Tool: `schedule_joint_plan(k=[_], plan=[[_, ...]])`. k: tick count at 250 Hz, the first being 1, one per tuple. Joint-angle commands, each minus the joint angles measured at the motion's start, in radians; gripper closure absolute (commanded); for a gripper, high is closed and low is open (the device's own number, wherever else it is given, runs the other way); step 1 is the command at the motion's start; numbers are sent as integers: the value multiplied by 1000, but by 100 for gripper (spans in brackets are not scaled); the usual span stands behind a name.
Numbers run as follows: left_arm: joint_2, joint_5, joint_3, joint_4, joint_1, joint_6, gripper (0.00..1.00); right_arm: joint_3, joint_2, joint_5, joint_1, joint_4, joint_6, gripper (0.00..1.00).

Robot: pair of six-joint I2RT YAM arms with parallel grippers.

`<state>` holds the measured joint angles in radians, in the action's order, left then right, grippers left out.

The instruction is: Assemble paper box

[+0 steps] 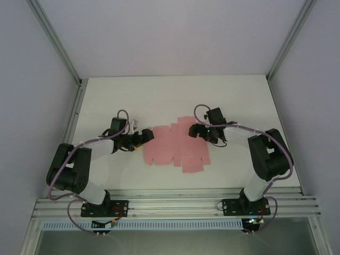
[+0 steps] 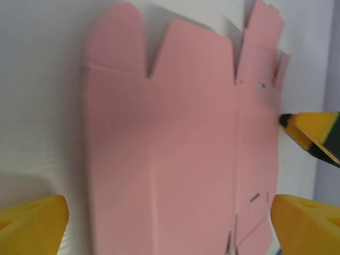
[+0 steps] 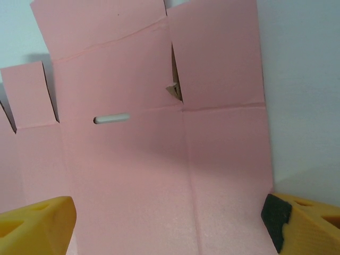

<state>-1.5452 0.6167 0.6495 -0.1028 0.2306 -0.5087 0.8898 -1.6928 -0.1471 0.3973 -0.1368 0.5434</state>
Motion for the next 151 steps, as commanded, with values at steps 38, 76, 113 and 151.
schedule_joint_plan(k=[38, 76, 113, 151], plan=[[-81, 135, -38, -259, 39, -110, 20, -86, -77, 6, 0, -33, 67, 8], [-73, 148, -72, -415, 46, -170, 50, -99, -71, 0, -1, -21, 73, 7], [-18, 123, -91, -441, 47, -167, 88, -84, -14, 18, -9, -61, 35, 5], [70, 89, -86, -336, 48, -68, 100, -58, 121, 39, -22, -136, -29, 0]])
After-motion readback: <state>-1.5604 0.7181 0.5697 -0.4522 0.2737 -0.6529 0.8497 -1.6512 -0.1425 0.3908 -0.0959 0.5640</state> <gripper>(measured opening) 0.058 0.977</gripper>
